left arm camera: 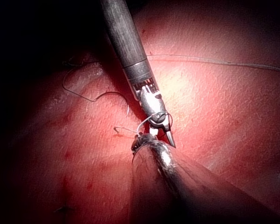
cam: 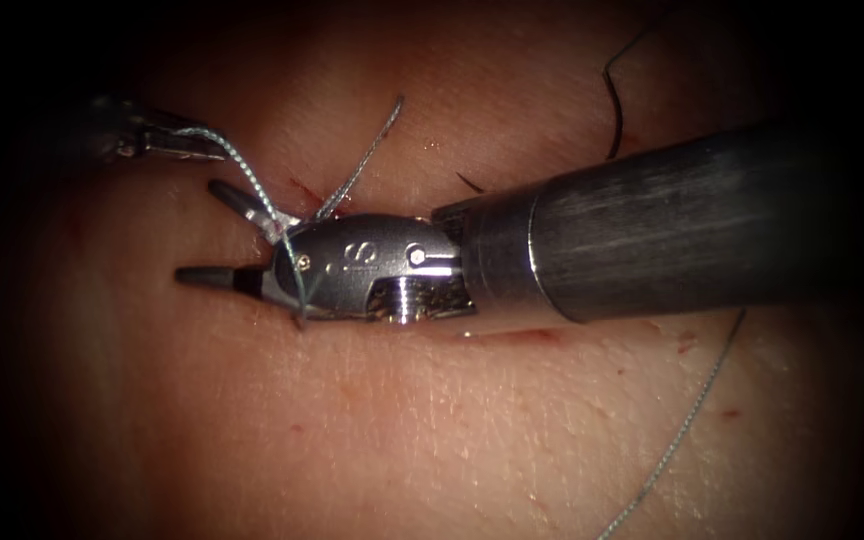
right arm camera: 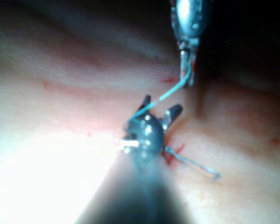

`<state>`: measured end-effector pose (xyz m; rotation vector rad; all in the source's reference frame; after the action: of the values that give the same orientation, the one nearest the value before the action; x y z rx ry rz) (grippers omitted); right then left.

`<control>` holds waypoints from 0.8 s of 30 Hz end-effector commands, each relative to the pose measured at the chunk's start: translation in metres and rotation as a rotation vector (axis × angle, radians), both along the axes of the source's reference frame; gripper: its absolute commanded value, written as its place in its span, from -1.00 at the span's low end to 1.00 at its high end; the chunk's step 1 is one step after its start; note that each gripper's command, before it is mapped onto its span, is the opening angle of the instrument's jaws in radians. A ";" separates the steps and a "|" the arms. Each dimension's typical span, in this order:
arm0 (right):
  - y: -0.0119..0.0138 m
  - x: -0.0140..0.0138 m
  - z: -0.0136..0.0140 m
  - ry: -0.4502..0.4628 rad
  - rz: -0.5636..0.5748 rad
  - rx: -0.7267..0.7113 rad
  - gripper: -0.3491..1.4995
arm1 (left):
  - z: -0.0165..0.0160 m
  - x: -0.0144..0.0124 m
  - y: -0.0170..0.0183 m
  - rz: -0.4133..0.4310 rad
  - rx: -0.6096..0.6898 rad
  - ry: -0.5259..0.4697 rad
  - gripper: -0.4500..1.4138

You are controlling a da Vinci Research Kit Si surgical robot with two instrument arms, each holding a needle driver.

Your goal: Wound Closure

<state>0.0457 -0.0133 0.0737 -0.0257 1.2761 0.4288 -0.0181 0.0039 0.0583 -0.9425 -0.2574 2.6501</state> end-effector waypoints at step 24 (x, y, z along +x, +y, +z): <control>-0.0001 -0.0006 -0.0016 0.190 0.066 0.009 -0.09 | 0.0101 -0.0021 -0.0013 0.112 0.020 0.030 -1.00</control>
<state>0.0444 -0.0127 0.0715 -0.0317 1.4755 0.5227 -0.0196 0.0030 0.0678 -0.9047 -0.3376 2.7555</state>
